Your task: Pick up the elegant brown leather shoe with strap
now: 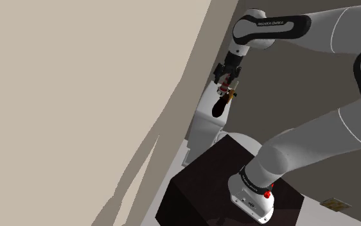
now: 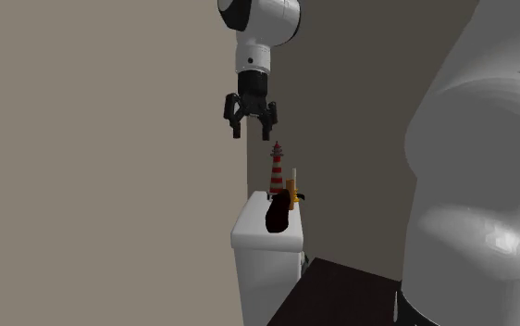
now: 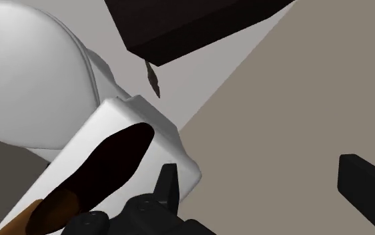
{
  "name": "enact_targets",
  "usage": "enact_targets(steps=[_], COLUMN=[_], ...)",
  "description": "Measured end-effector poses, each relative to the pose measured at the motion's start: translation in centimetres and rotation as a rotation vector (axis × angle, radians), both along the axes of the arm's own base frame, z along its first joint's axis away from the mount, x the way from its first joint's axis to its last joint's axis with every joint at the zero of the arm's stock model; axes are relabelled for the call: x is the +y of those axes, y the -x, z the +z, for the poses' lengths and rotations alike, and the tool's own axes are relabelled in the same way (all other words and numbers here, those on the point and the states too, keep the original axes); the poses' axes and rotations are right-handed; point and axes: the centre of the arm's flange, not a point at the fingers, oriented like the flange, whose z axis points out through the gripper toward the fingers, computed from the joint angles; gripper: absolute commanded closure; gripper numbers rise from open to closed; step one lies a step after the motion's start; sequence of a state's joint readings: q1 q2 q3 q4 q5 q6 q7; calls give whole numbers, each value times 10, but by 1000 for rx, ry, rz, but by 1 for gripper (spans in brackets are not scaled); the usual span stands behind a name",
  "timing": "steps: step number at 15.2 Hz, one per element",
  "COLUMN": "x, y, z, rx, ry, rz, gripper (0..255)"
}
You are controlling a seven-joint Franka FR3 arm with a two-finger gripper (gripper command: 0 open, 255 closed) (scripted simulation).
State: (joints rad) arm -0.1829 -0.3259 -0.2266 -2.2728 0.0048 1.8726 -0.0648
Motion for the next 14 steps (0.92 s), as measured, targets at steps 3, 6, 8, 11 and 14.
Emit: enact_targets(steps=[3,6,8,11,14], x=[-38,-74,-99,-136,-169], y=[-8,-15,-17,-19,-17], z=[-23,-48,-62,-89,-117], rx=[-4,-8,-10,-13,-17], ry=[-39,-78,-103,-141,-179], rz=[-85,-170,-227,-311,-396], gripper=[0,0,0,0,0])
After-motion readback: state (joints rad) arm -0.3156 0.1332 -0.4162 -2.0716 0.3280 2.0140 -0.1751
